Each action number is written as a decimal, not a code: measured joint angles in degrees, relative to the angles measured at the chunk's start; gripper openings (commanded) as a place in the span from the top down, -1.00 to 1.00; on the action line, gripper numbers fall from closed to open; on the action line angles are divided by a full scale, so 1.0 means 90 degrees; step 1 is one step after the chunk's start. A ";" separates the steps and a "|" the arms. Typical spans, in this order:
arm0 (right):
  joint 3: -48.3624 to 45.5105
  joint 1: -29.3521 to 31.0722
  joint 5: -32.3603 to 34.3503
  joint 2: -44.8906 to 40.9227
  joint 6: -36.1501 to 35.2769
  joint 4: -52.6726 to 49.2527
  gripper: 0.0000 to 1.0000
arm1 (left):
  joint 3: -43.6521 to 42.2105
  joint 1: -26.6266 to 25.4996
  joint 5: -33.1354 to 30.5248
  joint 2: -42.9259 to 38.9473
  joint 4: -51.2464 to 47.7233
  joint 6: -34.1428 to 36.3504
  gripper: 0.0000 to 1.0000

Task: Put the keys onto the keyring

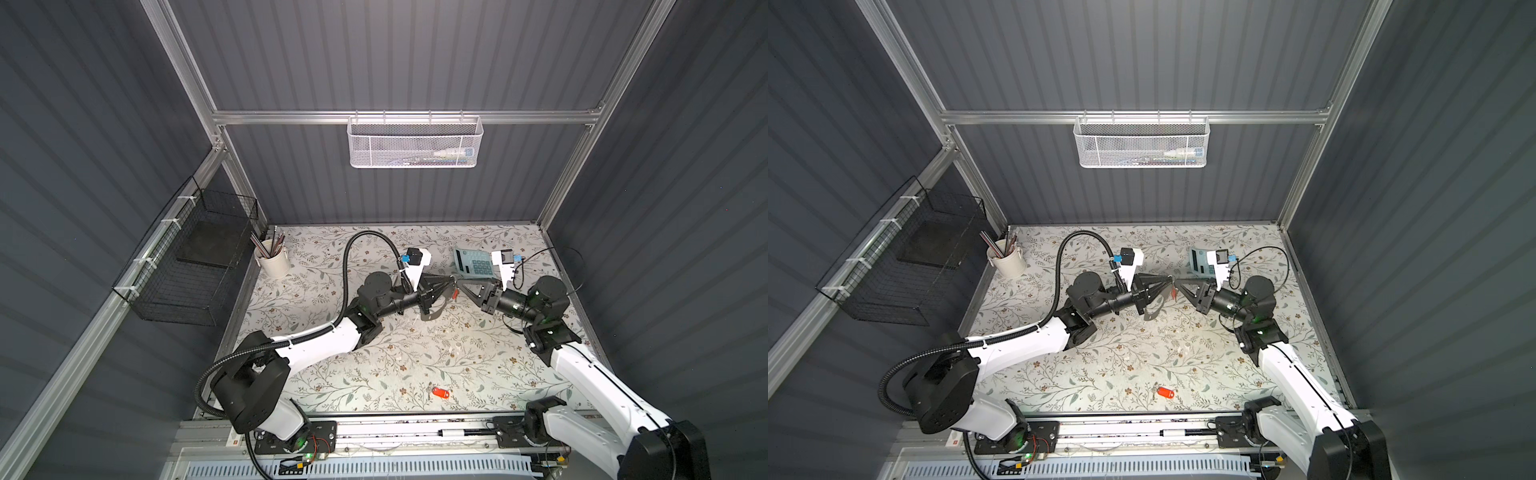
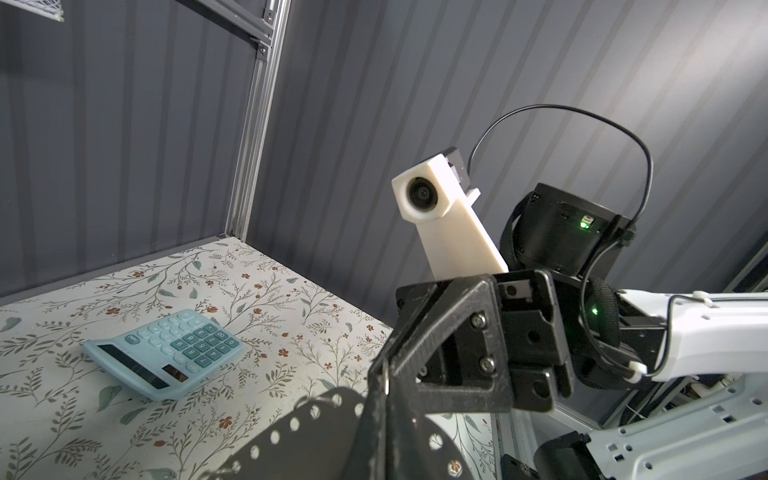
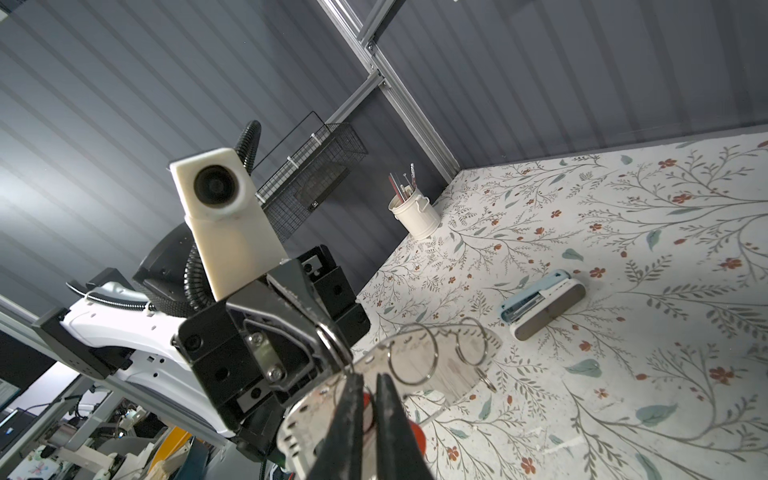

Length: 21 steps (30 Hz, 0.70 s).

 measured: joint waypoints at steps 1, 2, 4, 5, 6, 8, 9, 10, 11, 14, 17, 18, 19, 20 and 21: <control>-0.0029 0.0022 0.0002 -0.0027 0.0000 0.0002 0.69 | -0.0005 -0.0015 -0.0010 0.0000 0.0044 -0.0005 1.00; -0.0061 0.0029 0.0012 -0.0063 0.0000 0.0012 0.69 | -0.0012 -0.0024 -0.0010 0.0000 0.0085 -0.0017 1.00; -0.0092 0.0029 0.0012 -0.0124 0.0000 0.0010 0.66 | -0.0068 -0.0036 -0.0012 0.0000 0.0177 -0.0022 1.00; -0.0102 0.0034 0.0007 -0.0134 -0.0002 0.0007 0.64 | -0.0092 -0.0044 -0.0017 0.0000 0.0219 -0.0022 1.00; -0.0109 0.0034 0.0010 -0.0136 -0.0005 0.0007 0.64 | -0.0107 -0.0046 -0.0017 0.0000 0.0243 -0.0022 1.00; -0.0114 0.0036 0.0012 -0.0136 -0.0007 -0.0002 0.62 | -0.0151 -0.0049 -0.0041 0.0000 0.0296 -0.0022 1.00; -0.0121 0.0039 0.0015 -0.0141 -0.0027 -0.0019 0.58 | -0.0189 -0.0049 -0.0066 -0.0005 0.0328 -0.0022 1.00; -0.0131 0.0041 0.0019 -0.0148 -0.0041 -0.0039 0.55 | -0.0216 -0.0049 -0.0070 -0.0007 0.0340 -0.0022 1.00; -0.0148 0.0046 0.0044 -0.0165 -0.0070 -0.0083 0.49 | -0.0255 -0.0049 -0.0090 -0.0022 0.0342 -0.0022 1.00; -0.0168 0.0051 0.0177 -0.0238 -0.0124 -0.0257 0.27 | -0.0342 -0.0049 -0.0119 -0.0097 0.0328 -0.0022 1.00; -0.0155 0.0024 0.0301 -0.0342 -0.0189 -0.0544 0.18 | -0.0386 -0.0049 -0.0138 -0.0240 0.0284 -0.0019 1.00; -0.0151 0.0012 0.0338 -0.0379 -0.0206 -0.0668 0.14 | -0.0408 -0.0049 -0.0160 -0.0301 0.0284 -0.0019 1.00; -0.0148 -0.0002 0.0372 -0.0406 -0.0223 -0.0777 0.12 | -0.0425 -0.0049 -0.0175 -0.0352 0.0284 -0.0019 1.00; -0.0146 -0.0017 0.0418 -0.0452 -0.0245 -0.0911 0.08 | -0.0447 -0.0049 -0.0185 -0.0410 0.0284 -0.0022 1.00; -0.0146 -0.0039 0.0464 -0.0508 -0.0270 -0.1039 0.04 | -0.0469 -0.0049 -0.0187 -0.0464 0.0279 -0.0022 1.00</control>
